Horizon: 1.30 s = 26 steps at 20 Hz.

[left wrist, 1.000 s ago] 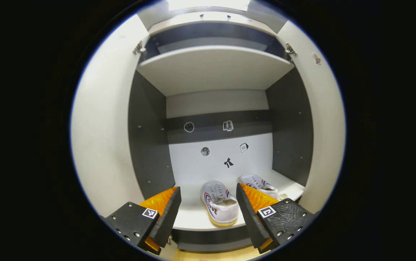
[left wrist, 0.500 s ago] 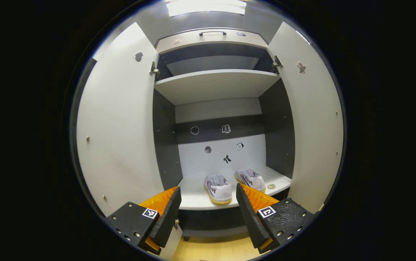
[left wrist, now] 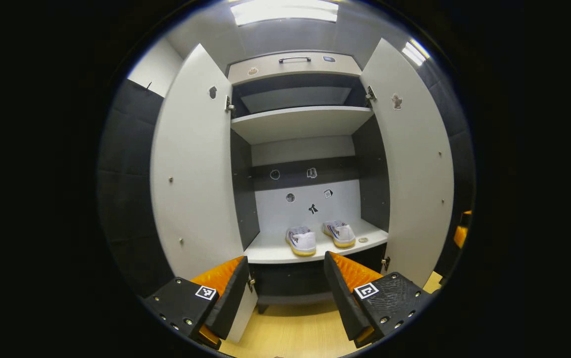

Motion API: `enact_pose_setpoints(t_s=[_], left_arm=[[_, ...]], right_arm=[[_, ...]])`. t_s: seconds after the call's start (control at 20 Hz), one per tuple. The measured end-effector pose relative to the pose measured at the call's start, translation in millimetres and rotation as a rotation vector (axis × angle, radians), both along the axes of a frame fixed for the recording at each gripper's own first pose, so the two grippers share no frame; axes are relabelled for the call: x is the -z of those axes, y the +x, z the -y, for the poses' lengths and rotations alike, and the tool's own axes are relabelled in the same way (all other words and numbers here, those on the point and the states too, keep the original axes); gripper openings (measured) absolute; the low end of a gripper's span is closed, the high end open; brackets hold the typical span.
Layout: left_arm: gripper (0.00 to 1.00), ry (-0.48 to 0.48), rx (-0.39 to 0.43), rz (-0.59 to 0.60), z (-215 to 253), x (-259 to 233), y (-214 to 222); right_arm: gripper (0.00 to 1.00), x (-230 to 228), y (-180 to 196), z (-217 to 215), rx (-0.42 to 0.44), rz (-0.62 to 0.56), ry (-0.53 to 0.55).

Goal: Grab one shoe with the right hand and put it into the shoe cabinet, grab the other shoe with the left hand and put it into the shoe cabinet; then close the right door with the right hand and the left door with the left hand.

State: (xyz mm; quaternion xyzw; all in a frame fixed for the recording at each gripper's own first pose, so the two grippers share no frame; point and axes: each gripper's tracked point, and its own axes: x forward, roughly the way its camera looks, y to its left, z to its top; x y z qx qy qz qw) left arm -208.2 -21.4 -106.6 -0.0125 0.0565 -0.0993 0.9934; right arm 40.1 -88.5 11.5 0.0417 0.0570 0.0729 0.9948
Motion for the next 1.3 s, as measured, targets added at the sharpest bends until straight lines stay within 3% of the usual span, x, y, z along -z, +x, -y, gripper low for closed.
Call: enact_pose_setpoints(t_s=[0.55,0.8,1.05,1.15,1.2,1.25,1.3], left_arm=[[0.81,-0.004,-0.044,-0.033,-53.1,17.2,-38.5],[0.81,-0.015,-0.075,-0.037,-98.2,19.1,-44.6],[0.81,-0.008,-0.126,-0.046,-154.7,25.1,-46.2],[0.82,-0.010,-0.152,-0.049,-180.6,26.5,-48.4],[0.82,-0.014,-0.163,-0.053,-193.0,28.6,-47.7],[0.81,-0.015,-0.173,-0.055,-203.0,30.8,-48.5],[0.81,-0.016,-0.185,-0.057,-214.5,32.6,-47.7]], right_arm=[[0.96,-47.5,38.8,61.2,0.224,0.057,-0.059],[0.99,-82.5,56.3,63.3,0.325,0.117,-0.062],[0.98,-92.6,71.0,47.6,0.362,0.105,-0.083],[0.91,-97.9,68.7,45.0,0.390,0.117,-0.124],[0.95,-98.5,67.5,41.4,0.395,0.117,-0.132],[0.92,-99.5,67.7,37.9,0.400,0.115,-0.137],[0.95,-99.7,67.0,35.7,0.408,0.112,-0.144]])
